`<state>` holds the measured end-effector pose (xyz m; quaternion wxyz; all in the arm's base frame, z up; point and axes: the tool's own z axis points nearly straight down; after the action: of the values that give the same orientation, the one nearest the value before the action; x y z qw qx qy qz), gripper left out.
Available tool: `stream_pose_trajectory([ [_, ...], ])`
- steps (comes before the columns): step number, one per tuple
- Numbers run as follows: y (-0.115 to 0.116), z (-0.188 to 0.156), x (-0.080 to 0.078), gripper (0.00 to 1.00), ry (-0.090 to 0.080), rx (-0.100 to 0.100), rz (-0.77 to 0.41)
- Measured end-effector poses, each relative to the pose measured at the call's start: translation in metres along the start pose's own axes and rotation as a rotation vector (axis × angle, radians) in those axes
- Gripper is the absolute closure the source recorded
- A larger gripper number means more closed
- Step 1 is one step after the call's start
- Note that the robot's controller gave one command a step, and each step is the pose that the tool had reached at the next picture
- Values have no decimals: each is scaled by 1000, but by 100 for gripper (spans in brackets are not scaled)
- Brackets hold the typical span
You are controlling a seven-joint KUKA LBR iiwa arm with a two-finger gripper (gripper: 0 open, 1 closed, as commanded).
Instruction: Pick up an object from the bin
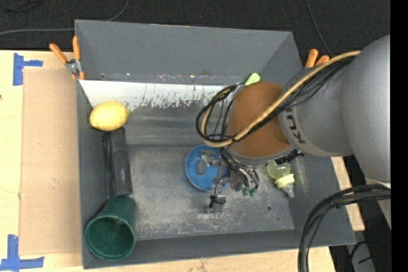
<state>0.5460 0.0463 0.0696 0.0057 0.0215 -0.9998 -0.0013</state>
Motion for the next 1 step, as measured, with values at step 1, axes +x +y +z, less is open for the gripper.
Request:
stream_pose_trajectory([
  [1, 0, 0, 0, 0, 0, 0, 1],
])
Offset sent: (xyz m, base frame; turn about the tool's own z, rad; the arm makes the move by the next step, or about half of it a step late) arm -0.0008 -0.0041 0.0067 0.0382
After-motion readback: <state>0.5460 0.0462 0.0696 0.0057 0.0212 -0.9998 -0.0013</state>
